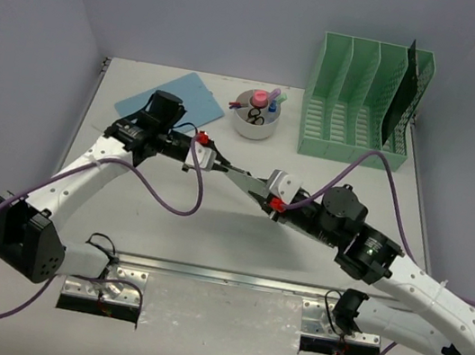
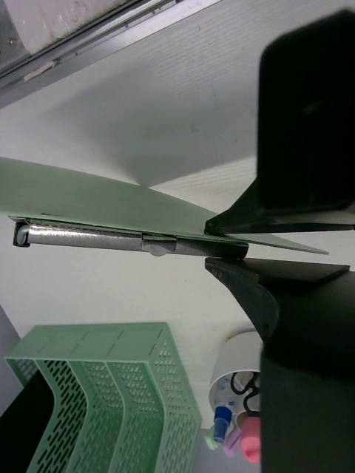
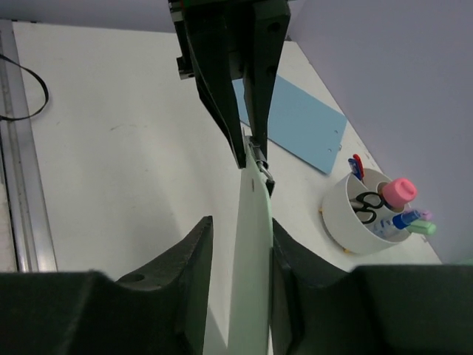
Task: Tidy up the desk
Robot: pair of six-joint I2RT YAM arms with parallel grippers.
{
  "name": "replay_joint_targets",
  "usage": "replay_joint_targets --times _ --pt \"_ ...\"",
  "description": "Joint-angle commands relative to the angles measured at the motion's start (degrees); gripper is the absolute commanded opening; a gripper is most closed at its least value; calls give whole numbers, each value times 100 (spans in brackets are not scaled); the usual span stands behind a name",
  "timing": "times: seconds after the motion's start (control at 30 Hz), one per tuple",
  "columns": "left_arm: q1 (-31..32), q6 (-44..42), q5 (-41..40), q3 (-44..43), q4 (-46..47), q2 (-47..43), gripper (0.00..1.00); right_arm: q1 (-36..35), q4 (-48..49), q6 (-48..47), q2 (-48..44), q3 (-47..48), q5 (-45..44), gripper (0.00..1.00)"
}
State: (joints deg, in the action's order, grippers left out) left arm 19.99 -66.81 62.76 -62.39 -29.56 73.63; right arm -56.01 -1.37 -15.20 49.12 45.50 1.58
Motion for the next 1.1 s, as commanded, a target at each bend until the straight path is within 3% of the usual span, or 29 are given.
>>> replay_joint_targets --times 0.0,0.03,0.07,0.1,0.27,0.47,1.07 --pt "31 -970 -219 -571 -715 73 0 2 -433 -35 123 335 -17 35" --pt "40 -1192 -316 -781 -944 117 0 2 -609 -62 193 450 -87 45" --pt "49 -1482 -500 -905 -1242 169 0 37 -958 -62 272 573 -114 46" --pt "58 -1998 -606 -1150 -1811 292 0 55 -1101 -114 412 766 -115 46" --pt "189 -2564 -1317 -1592 -2658 486 0 72 -1770 -185 695 1189 -62 43" --pt "584 -2662 -1802 -1688 -2800 504 0 73 -1859 -203 1020 1497 79 38" --pt "778 -2574 -1680 -1961 -2968 671 0 90 -1586 -290 1503 1655 193 37"
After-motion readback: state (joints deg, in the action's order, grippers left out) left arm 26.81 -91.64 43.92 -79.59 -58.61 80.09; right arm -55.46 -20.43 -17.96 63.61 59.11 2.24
